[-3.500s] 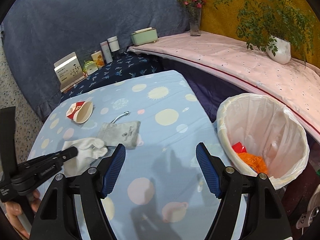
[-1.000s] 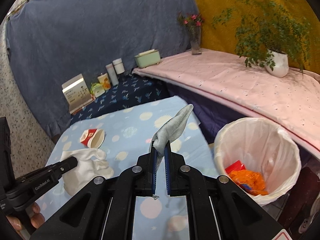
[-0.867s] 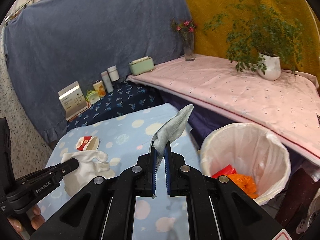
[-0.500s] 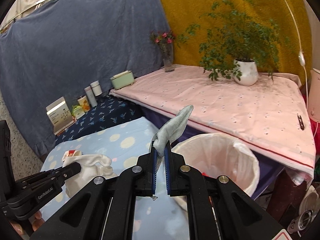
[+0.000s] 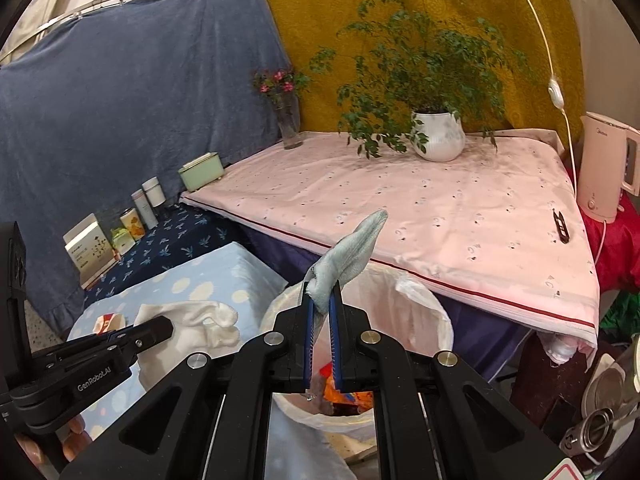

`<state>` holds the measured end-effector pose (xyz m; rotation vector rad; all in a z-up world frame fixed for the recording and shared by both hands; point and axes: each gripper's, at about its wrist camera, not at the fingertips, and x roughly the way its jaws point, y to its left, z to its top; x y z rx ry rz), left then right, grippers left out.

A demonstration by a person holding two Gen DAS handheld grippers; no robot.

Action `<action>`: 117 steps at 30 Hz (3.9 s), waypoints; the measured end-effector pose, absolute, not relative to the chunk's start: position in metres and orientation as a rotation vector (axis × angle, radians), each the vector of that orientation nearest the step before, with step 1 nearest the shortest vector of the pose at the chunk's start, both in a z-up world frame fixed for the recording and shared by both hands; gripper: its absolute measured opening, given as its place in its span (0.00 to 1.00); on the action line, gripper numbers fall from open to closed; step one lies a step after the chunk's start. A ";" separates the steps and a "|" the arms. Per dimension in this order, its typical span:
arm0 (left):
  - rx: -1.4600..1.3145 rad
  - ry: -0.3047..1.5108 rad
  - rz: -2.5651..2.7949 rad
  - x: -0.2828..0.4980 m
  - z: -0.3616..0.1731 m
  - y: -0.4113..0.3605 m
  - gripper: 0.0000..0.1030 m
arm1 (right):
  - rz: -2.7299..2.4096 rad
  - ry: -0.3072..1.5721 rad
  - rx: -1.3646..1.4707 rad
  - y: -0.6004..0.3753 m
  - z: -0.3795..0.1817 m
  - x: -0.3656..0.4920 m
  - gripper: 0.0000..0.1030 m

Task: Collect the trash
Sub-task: 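Carry the white cloth and grey pouch to the wastebasket and open the left gripper, then open the right gripper over the wastebasket to drop the grey pouch, then move both open tools back over the red-and-white paper cup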

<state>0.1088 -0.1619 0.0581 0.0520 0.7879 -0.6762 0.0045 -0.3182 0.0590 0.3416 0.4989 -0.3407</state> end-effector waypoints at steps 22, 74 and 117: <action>0.056 0.811 -0.696 0.127 0.033 -0.226 0.49 | -0.383 0.537 0.379 -0.361 0.030 0.014 0.07; -0.072 0.839 -0.441 0.168 0.012 -0.087 0.71 | -0.256 0.561 0.282 -0.266 0.036 0.069 0.61; -0.182 0.864 0.120 0.238 -0.046 0.259 0.79 | 0.242 0.862 0.285 0.041 -0.062 0.279 0.52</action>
